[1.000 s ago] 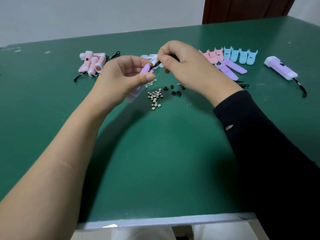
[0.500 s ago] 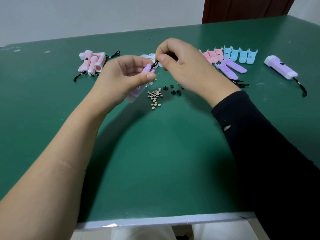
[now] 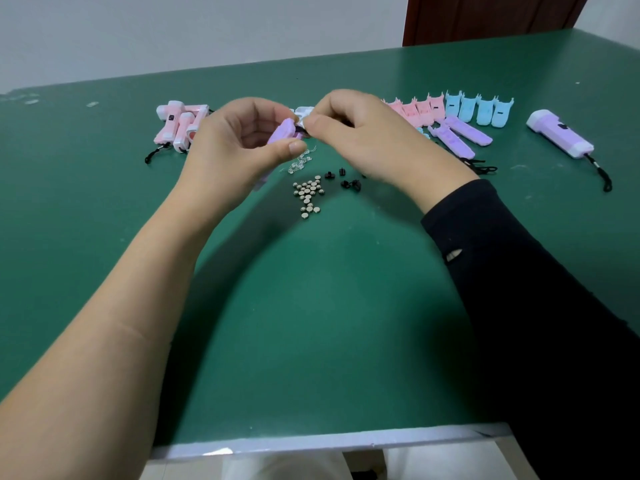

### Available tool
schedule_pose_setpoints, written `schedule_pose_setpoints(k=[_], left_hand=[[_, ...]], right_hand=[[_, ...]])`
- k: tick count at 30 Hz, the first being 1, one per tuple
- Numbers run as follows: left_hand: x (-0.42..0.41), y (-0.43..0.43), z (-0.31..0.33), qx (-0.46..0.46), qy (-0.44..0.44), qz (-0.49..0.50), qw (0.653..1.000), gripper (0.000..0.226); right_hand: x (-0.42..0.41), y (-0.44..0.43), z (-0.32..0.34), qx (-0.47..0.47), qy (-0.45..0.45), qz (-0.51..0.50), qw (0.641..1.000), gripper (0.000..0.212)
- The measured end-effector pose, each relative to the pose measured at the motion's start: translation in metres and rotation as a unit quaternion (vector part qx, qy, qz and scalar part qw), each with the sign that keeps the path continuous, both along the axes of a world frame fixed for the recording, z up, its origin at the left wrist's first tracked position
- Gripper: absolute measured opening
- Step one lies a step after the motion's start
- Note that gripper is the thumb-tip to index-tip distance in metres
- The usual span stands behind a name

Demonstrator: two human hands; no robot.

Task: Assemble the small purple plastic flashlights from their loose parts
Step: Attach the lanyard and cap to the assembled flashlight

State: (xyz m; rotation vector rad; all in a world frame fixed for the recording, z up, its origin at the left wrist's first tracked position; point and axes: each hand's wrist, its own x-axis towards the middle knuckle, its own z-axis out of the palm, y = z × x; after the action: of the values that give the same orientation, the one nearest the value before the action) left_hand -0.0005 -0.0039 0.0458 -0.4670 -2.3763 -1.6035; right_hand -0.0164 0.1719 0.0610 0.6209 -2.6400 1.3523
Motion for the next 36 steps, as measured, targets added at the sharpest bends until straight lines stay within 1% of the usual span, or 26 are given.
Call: schedule_pose_setpoints(k=[3,5,8,12,19,23,27,31,36], left_hand=[[-0.0008,-0.0001,-0.0005,-0.001,0.015,0.0,1.0,0.019],[-0.0012,-0.0001,-0.001,-0.003,0.026,-0.003,1.0,0.021],[-0.0024,-0.0002,-0.0019,-0.017,0.04,-0.001,0.999,0.023],[-0.0025,-0.0006,-0.0024,-0.029,0.048,-0.001,0.998,0.023],[0.0005,0.0009,-0.0024,-0.015,0.036,-0.021,0.999,0.019],[0.0001,0.0011,-0.0024,-0.037,0.037,-0.013,0.999,0.02],[-0.0001,0.0022,-0.0031,-0.089,0.061,0.007,0.994,0.024],[0.001,0.0027,-0.0045,-0.135,0.088,0.032,0.986,0.023],[0.0013,0.0027,-0.0068,-0.154,0.099,0.045,0.982,0.023]], right_hand=[[0.0,0.0,-0.0002,0.01,-0.004,-0.003,1.0,0.016],[0.0005,0.0005,0.0006,0.003,-0.01,-0.005,1.0,0.015],[0.0023,-0.0001,0.0025,-0.024,-0.023,-0.006,0.999,0.008],[0.003,-0.0004,0.0048,-0.068,-0.048,-0.008,0.996,0.011],[0.0035,0.0021,0.0066,-0.135,-0.115,0.0,0.984,0.009],[0.0033,0.0028,0.0067,-0.137,-0.133,-0.005,0.982,0.01],[0.0029,0.004,0.005,-0.116,-0.141,-0.008,0.983,0.011],[0.0034,0.0036,0.0031,-0.106,-0.15,-0.015,0.983,0.012],[0.0035,0.001,0.0022,-0.113,-0.153,-0.028,0.981,0.012]])
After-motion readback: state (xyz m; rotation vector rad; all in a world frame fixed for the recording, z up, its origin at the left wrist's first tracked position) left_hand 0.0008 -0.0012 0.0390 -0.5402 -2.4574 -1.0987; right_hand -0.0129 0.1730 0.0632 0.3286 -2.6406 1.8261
